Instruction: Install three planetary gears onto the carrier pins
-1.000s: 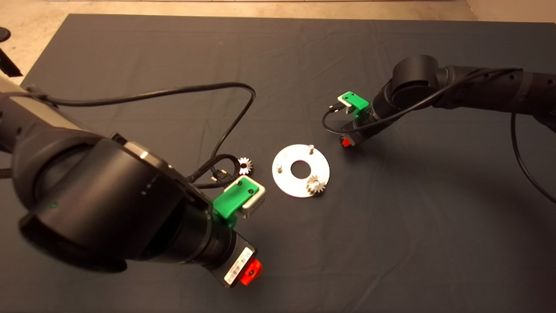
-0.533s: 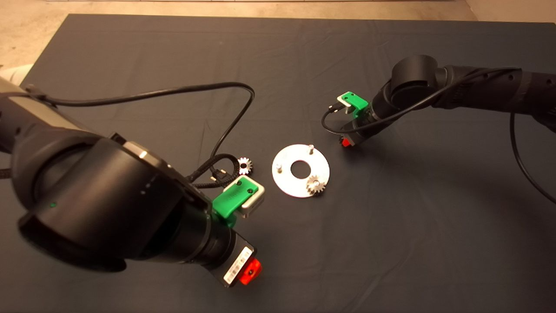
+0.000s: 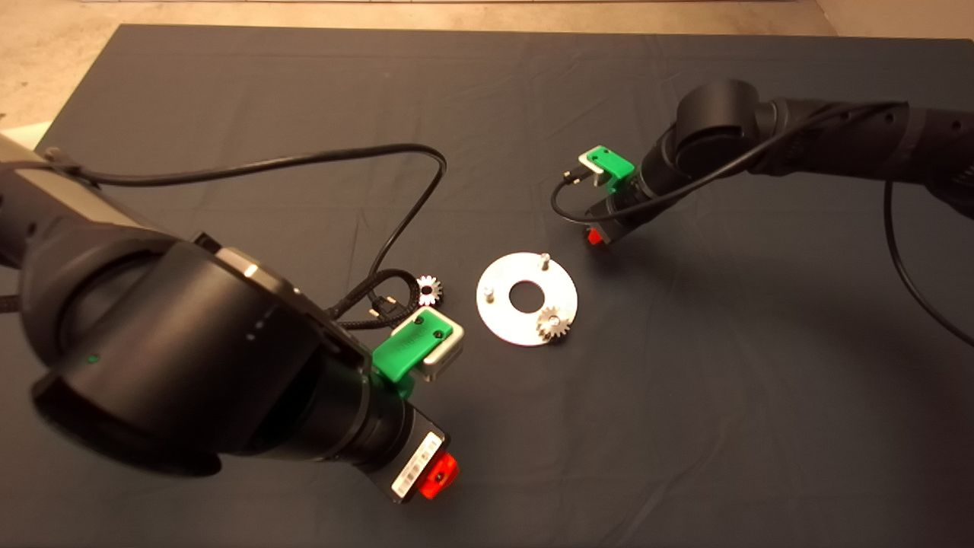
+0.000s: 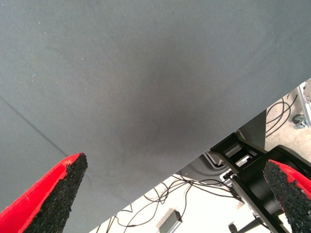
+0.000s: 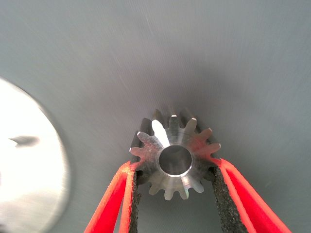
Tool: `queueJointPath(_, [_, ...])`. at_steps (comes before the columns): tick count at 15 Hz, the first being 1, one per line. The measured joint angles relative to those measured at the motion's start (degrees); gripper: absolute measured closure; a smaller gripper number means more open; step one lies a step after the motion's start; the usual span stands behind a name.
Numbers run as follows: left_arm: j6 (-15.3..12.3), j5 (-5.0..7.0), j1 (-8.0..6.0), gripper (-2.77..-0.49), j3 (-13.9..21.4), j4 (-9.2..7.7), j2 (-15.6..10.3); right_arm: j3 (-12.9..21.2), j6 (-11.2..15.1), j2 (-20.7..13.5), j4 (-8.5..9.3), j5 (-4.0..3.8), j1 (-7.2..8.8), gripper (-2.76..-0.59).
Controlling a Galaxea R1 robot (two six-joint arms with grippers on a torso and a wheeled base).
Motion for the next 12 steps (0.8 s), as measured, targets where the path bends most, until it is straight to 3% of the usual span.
queueJointPath(3, [0.00,0.00,0.00,-2.64,0.00,0.00,0.00,0.01,0.13,2.08,1.27,0.47,1.92,-0.92])
queueJointPath(6, [0.00,0.00,0.00,-2.64,0.00,0.00,0.02,0.05,0.14,3.05,5.42,0.20,2.06,-0.92])
queueJointPath(9, [0.00,0.00,0.00,-2.64,0.00,0.00,0.00,0.25,0.11,3.62,7.76,-0.19,2.12,-0.92])
queueJointPath(12, [0.00,0.00,0.00,-2.64,0.00,0.00,0.00,0.56,0.06,3.75,9.41,-0.49,3.37,-0.92])
